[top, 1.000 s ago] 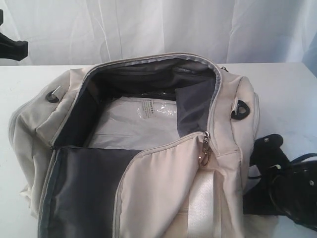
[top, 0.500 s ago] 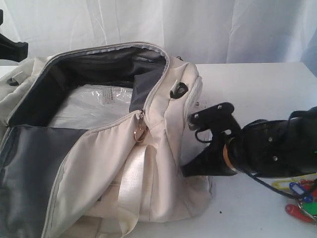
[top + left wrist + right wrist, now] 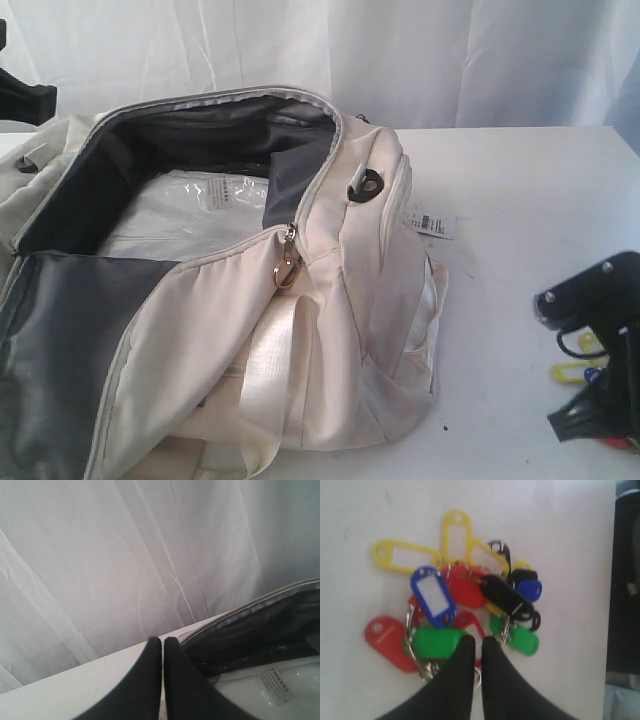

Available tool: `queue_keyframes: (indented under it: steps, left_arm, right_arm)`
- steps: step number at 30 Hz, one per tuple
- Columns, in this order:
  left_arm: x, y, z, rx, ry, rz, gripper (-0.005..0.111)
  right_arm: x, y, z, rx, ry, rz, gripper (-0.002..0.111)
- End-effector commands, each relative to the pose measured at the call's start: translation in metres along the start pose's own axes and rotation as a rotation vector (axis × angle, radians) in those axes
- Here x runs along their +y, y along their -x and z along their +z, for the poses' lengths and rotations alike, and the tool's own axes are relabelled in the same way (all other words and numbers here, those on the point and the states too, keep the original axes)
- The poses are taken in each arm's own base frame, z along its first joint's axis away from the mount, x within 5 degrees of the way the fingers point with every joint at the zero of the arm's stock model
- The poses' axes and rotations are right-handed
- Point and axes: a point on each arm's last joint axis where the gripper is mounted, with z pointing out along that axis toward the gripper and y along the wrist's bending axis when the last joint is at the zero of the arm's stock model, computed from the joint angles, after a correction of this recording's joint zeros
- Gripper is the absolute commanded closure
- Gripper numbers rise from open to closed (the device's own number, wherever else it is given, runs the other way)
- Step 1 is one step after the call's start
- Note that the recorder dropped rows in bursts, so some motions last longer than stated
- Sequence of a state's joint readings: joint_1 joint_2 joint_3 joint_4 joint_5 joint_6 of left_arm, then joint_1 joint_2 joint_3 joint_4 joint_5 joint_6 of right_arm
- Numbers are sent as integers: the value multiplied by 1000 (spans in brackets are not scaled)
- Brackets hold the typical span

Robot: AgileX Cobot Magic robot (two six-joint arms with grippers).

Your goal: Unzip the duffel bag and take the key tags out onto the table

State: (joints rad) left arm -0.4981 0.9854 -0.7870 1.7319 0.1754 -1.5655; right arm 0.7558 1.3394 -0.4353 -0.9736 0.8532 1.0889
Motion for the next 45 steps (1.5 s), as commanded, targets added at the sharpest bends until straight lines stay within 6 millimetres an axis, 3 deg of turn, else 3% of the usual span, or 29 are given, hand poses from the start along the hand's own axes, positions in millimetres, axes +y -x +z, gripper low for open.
queue_keyframes:
  steps: [1, 4, 10, 20, 27, 37, 40, 45]
  left_arm:
    - [0, 0, -2, -8, 0, 10, 98]
    - [0, 0, -2, -8, 0, 10, 98]
    - [0, 0, -2, -9, -7, 10, 98]
    - [-1, 0, -2, -9, -9, 10, 98]
    - [-1, 0, -2, -9, -9, 10, 98]
    - [-1, 0, -2, -9, -11, 10, 98]
    - [-1, 0, -2, -9, -11, 10, 98]
    - [-1, 0, -2, -9, -11, 10, 98]
  right_arm:
    - [7, -21, 9, 30, 60, 46, 102]
    - [15, -24, 12, 28, 124, 71, 102]
    - [20, -27, 26, 62, 51, 114, 102]
    - [32, -25, 42, 58, 74, 158, 102]
    - [41, -21, 47, 48, 208, 172, 102]
    - [12, -3, 23, -172, 132, 324, 103]
    - [1, -4, 22, -187, 28, 339, 104]
    - [1, -6, 27, -161, -22, 323, 105]
